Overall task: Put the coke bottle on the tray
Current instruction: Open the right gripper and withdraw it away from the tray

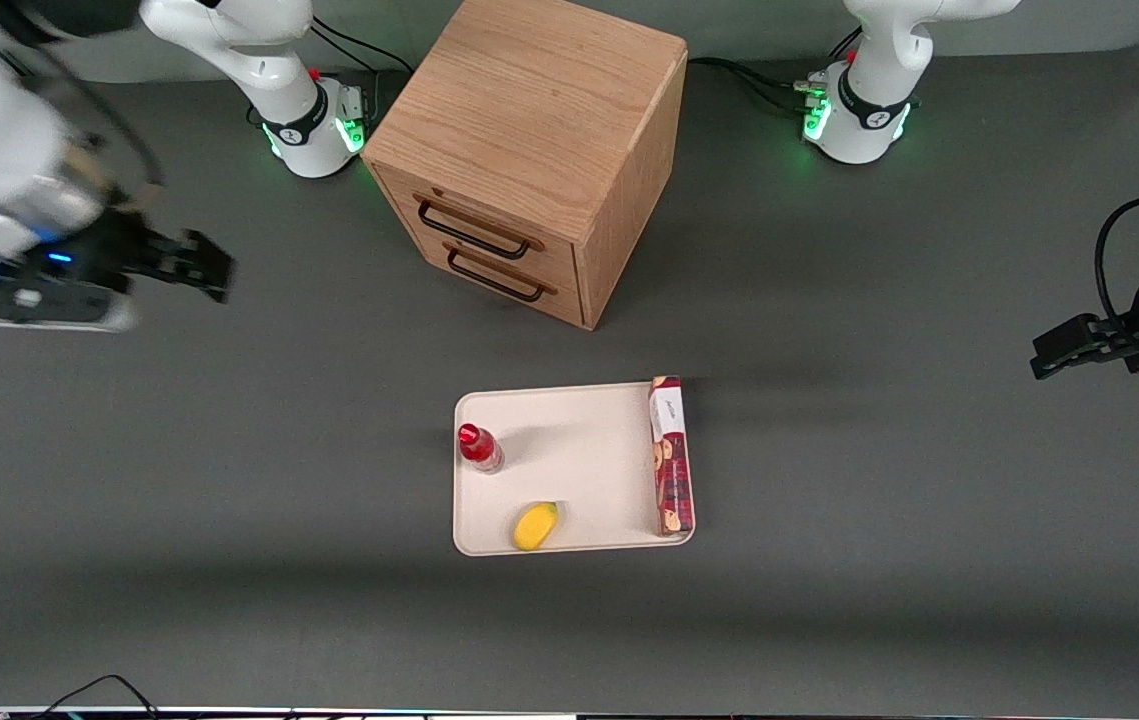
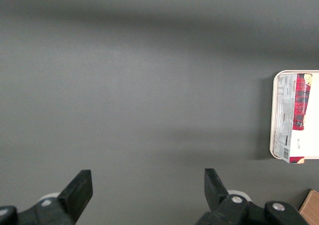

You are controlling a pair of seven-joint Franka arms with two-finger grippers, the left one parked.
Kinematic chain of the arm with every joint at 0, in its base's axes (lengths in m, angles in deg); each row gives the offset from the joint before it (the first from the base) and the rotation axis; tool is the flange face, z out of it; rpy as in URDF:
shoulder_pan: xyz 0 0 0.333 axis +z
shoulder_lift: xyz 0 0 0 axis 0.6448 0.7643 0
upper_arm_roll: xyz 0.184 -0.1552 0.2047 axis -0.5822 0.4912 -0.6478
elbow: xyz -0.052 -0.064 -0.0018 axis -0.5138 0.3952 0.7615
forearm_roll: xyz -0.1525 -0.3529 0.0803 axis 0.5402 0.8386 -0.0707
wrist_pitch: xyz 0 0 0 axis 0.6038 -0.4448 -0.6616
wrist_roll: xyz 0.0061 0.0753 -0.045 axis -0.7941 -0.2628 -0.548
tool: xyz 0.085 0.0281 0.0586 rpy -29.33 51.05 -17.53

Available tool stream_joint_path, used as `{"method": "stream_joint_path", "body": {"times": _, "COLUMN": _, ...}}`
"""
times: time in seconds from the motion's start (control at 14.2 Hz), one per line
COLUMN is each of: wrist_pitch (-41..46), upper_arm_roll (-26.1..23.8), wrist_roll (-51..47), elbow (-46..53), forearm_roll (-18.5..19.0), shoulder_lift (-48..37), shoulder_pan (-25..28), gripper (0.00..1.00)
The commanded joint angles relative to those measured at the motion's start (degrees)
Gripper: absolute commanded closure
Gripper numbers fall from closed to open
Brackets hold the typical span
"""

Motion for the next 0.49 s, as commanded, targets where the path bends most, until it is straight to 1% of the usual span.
{"method": "stream_joint_path", "body": {"times": 0.0, "wrist_pitch": -8.68, "upper_arm_roll": 9.45, "wrist_roll": 10.26, "elbow": -19.81, "forearm_roll": -4.62, "shoulder_lift": -12.55, "shoulder_pan": 0.19, "gripper": 0.00}}
{"method": "stream_joint_path", "body": {"times": 0.07, "wrist_pitch": -13.08, "upper_arm_roll": 11.57, "wrist_roll": 12.29, "elbow": -26.32, "forearm_roll": -5.24, "shoulder_lift": -16.16, "shoulder_pan": 0.28, "gripper": 0.00}}
{"method": "stream_joint_path", "body": {"times": 0.14, "wrist_pitch": -16.78, "upper_arm_roll": 12.37, "wrist_roll": 12.49, "elbow": -31.25, "forearm_roll": -5.59, "shoulder_lift": -18.80, "shoulder_pan": 0.28, "gripper": 0.00}}
{"method": "stream_joint_path", "body": {"times": 0.21, "wrist_pitch": -17.60, "upper_arm_roll": 12.46, "wrist_roll": 12.75, "elbow": -32.78, "forearm_roll": -5.51, "shoulder_lift": -19.70, "shoulder_pan": 0.28, "gripper": 0.00}}
{"method": "stream_joint_path", "body": {"times": 0.28, "wrist_pitch": -17.34, "upper_arm_roll": 12.64, "wrist_roll": 13.62, "elbow": -31.93, "forearm_roll": -5.51, "shoulder_lift": -19.45, "shoulder_pan": 0.46, "gripper": 0.00}}
{"method": "stream_joint_path", "body": {"times": 0.42, "wrist_pitch": -16.99, "upper_arm_roll": 12.55, "wrist_roll": 11.53, "elbow": -29.47, "forearm_roll": -5.51, "shoulder_lift": -19.01, "shoulder_pan": 0.55, "gripper": 0.00}}
